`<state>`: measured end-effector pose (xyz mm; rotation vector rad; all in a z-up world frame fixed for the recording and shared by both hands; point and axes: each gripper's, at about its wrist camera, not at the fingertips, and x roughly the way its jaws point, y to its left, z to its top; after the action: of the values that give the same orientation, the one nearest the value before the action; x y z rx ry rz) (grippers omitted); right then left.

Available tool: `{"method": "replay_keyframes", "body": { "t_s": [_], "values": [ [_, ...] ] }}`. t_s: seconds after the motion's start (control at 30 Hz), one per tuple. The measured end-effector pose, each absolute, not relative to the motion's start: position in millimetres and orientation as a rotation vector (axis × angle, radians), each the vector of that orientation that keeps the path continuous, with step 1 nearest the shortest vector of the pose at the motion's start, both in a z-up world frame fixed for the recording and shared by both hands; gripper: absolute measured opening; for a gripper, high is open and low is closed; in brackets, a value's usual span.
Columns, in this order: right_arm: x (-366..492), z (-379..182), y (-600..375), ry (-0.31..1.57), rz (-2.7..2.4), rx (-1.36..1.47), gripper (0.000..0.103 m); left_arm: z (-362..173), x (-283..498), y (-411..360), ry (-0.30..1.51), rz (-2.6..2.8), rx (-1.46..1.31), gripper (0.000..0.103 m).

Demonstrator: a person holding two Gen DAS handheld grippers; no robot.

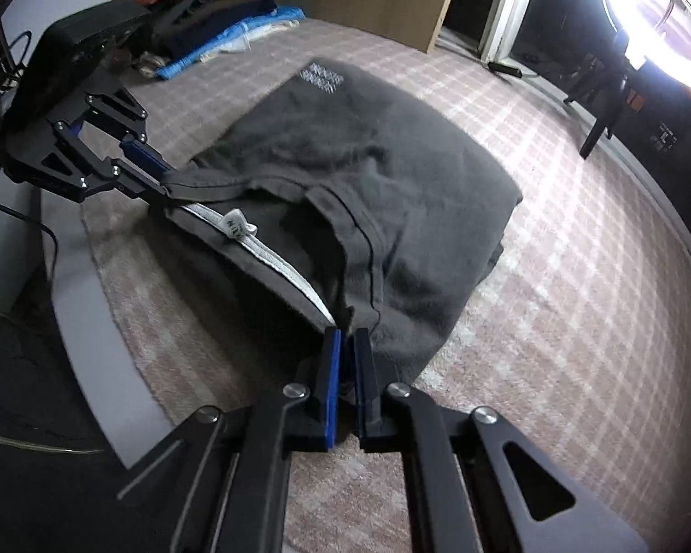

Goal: Fold clothes

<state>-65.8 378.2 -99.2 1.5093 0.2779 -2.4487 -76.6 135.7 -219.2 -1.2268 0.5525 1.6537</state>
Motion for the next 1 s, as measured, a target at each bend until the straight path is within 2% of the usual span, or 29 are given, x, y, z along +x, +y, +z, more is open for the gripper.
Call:
{"method": "replay_keyframes", "body": {
  "t_s": [0.13,0.3,0.37,0.4,0.5,0.57,0.7,0.83,0.93,1.0],
  "values": [
    [-62.3,-91.5,374.5,0.303,-2.445,1.498,0.006,-209.2,-68.2,130.0,0.527,1.641,-1.218,0.016],
    [-62.6,-122.7,363.1,0.408,-2.351,1.628,0.007,-234.9,-68.7,129.4,0.563,1.570,-1.365,0.016],
    [-57.8,-117.5,365.7,0.402,-2.334,1.648,0.009,-223.2,-71.8,125.4,0.540,1.586,-1.355,0.016],
    [-55.3,-110.4,368.9,0.373,-2.340,1.637,0.010,-215.7,-73.6,123.3,0.525,1.599,-1.341,0.016],
    [-57.2,-79.2,389.9,0.116,-2.376,1.554,0.010,-197.1,-83.6,126.7,0.456,1.637,-1.288,0.018],
    [-70.3,-69.3,404.7,-0.025,-2.450,1.506,0.009,-203.6,-91.3,137.9,0.438,1.635,-1.285,0.018],
    [-93.8,-95.9,410.9,-0.136,-2.489,1.502,0.009,-242.0,-93.3,152.6,0.468,1.585,-1.319,0.018],
    [-89.9,-143.1,401.6,-0.045,-2.331,1.717,0.010,-228.9,-101.1,148.8,0.449,1.566,-1.375,0.018],
    [-90.9,-112.2,425.5,-0.227,-2.388,1.584,0.009,-198.5,-119.9,153.4,0.392,1.641,-1.298,0.018],
    [-105.4,-93.9,449.7,-0.357,-2.468,1.496,0.009,-182.4,-136.6,163.1,0.367,1.699,-1.249,0.022]
  ]
}}
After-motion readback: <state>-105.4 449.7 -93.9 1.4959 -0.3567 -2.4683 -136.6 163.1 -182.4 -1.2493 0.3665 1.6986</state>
